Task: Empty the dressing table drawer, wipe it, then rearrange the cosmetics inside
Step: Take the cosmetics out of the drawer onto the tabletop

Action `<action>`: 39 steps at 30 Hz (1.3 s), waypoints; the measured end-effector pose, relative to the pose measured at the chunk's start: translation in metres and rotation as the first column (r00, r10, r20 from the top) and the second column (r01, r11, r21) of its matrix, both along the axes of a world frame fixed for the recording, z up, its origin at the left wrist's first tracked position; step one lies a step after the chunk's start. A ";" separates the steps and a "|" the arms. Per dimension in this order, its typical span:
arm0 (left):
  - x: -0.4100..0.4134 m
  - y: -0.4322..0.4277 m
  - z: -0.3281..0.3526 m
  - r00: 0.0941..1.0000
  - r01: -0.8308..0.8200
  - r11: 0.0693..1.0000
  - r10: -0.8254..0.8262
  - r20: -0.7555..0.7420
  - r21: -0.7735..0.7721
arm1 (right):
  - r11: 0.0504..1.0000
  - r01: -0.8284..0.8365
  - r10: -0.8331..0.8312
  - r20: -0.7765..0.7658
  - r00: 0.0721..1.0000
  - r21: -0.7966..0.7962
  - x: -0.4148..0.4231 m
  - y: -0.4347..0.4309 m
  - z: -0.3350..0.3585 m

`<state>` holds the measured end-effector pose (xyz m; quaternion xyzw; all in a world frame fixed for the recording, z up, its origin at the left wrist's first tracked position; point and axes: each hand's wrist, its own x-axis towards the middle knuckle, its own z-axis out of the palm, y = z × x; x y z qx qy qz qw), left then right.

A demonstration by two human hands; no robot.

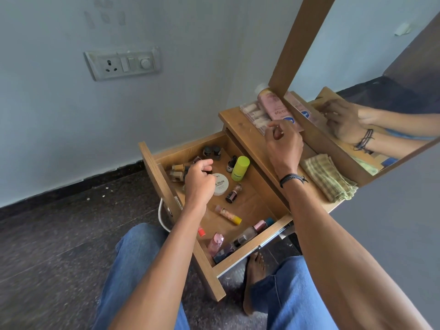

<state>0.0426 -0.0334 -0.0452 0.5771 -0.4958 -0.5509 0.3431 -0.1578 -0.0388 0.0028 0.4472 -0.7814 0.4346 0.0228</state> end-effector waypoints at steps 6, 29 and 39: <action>0.001 -0.003 0.002 0.990 -0.135 0.991 0.136 -0.035 0.019 | 0.976 -0.206 0.172 -0.348 0.922 -0.065 0.025 0.019 -0.008; 0.003 -0.007 0.001 0.952 -0.263 0.961 0.273 -0.138 0.085 | 0.877 -0.229 0.291 -0.089 0.952 0.422 0.099 0.057 -0.067; 0.002 -0.007 -0.010 0.982 -0.168 0.984 0.173 -0.073 0.059 | 0.987 -0.098 0.107 -0.063 0.992 0.130 0.058 0.072 -0.005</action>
